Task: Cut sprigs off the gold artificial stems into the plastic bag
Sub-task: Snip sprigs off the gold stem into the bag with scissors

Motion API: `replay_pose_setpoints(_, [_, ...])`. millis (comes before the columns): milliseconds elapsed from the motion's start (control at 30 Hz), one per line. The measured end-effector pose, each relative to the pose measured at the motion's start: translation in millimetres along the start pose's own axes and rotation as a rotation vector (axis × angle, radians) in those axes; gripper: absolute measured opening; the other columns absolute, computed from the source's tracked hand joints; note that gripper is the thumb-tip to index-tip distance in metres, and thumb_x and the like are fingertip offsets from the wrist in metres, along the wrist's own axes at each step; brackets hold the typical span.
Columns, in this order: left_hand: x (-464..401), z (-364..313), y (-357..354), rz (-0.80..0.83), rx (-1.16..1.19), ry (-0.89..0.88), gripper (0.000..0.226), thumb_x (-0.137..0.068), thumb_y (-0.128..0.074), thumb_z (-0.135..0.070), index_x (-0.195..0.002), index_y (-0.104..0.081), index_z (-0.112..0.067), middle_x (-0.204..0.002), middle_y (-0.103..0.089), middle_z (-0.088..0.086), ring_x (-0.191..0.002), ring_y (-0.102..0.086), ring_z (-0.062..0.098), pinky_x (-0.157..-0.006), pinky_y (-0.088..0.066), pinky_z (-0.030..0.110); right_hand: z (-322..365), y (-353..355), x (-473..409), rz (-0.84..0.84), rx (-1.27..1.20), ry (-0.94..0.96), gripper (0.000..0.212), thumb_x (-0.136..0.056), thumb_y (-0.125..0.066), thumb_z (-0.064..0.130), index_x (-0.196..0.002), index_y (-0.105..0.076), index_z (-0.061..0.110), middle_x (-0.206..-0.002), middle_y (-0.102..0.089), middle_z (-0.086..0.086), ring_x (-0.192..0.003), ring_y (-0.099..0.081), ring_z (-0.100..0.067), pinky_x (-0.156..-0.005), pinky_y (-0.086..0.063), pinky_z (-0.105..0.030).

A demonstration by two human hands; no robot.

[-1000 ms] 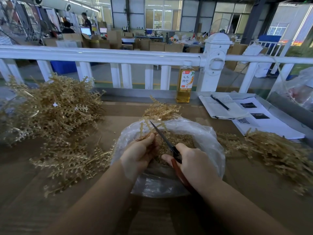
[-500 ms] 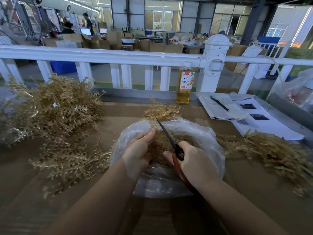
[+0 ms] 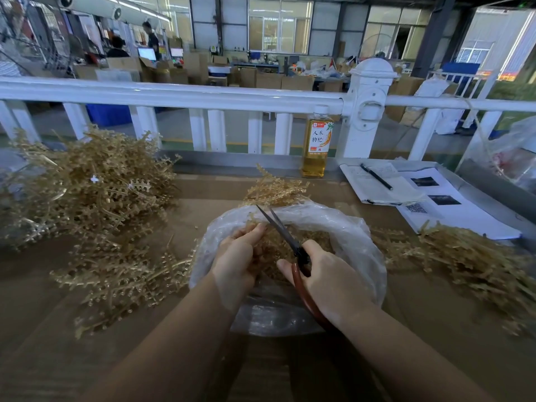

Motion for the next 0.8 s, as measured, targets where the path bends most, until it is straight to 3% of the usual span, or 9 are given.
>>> replay_pose_setpoints(67, [0.2,0.0,2.1,-0.040,0.006,-0.015,0.009,-0.083,-0.071,-0.018,-0.083,-0.061,-0.016,-0.048,-0.053,-0.004,-0.034,-0.046,0.006,-0.035,-0.037,0.015,0.3,0.6,-0.4,0.006,-0.006,-0.007,0.037,-0.090,-0.045,0.063,-0.097,-0.047,0.027,-0.085,-0.061,0.003,-0.082,-0.060,-0.017,-0.074,-0.048,-0.032])
replay_pose_setpoints(200, [-2.1,-0.3,2.1,-0.043,0.006,-0.040,0.009,-0.084,-0.070,-0.018,-0.078,-0.062,-0.018,-0.060,-0.057,-0.006,-0.043,-0.044,0.005,-0.039,-0.037,0.016,1.1,2.6,-1.1,0.010,-0.006,0.000,0.035,-0.090,-0.046,0.061,-0.092,-0.045,0.026,-0.083,-0.061,0.004,-0.081,-0.058,-0.017,-0.069,-0.041,-0.030])
replay_pose_setpoints(333, [-1.0,-0.5,-0.8,0.029,0.071,-0.023,0.008,-0.090,-0.060,-0.010,-0.089,-0.067,-0.010,-0.076,-0.069,0.003,-0.074,-0.063,0.017,-0.069,-0.054,0.030,0.6,3.9,0.2,0.007,-0.043,0.030,0.034,-0.090,-0.046,0.061,-0.093,-0.047,0.027,-0.081,-0.059,0.008,-0.080,-0.058,-0.013,-0.069,-0.043,-0.028])
replay_pose_setpoints(367, [-0.6,-0.7,-1.2,0.046,0.077,-0.019,0.009,-0.090,-0.059,-0.009,-0.088,-0.068,-0.009,-0.079,-0.070,0.006,-0.077,-0.066,0.019,-0.071,-0.056,0.033,1.0,3.5,0.5,0.002,-0.038,0.044,0.034,-0.090,-0.046,0.062,-0.094,-0.047,0.027,-0.082,-0.059,0.007,-0.080,-0.058,-0.013,-0.070,-0.044,-0.028])
replay_pose_setpoints(467, [0.9,-0.3,-3.2,0.066,0.085,-0.006,0.010,-0.089,-0.060,-0.008,-0.082,-0.067,-0.010,-0.073,-0.071,0.007,-0.065,-0.069,0.018,-0.054,-0.056,0.029,1.1,0.8,1.4,-0.008,0.029,0.069,0.037,-0.090,-0.044,0.063,-0.100,-0.047,0.028,-0.087,-0.061,0.005,-0.084,-0.059,-0.014,-0.072,-0.046,-0.028])
replay_pose_setpoints(667, [0.4,0.2,-3.6,0.083,0.119,0.011,0.012,-0.090,-0.057,-0.006,-0.082,-0.065,-0.009,-0.074,-0.071,0.005,-0.067,-0.070,0.016,-0.061,-0.059,0.029,-1.2,-4.8,0.3,0.005,0.076,0.083,0.041,-0.088,-0.043,0.065,-0.104,-0.046,0.027,-0.089,-0.059,0.003,-0.086,-0.057,-0.016,-0.075,-0.047,-0.029])
replay_pose_setpoints(800, [4.7,-1.3,-6.1,0.100,0.142,0.029,0.016,-0.092,-0.053,-0.003,-0.080,-0.063,-0.008,-0.063,-0.070,0.004,-0.055,-0.068,0.013,-0.044,-0.052,0.023,-0.4,-4.7,-0.4,-0.002,0.102,0.097,0.042,-0.088,-0.043,0.065,-0.104,-0.046,0.027,-0.089,-0.057,0.002,-0.088,-0.055,-0.017,-0.075,-0.046,-0.030])
Point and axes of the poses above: each hand's wrist, its own x-axis away from the middle knuckle, its own y-axis out of the back of the hand, z = x × y, the point moved 4 cm from there along -x, towards the middle knuckle
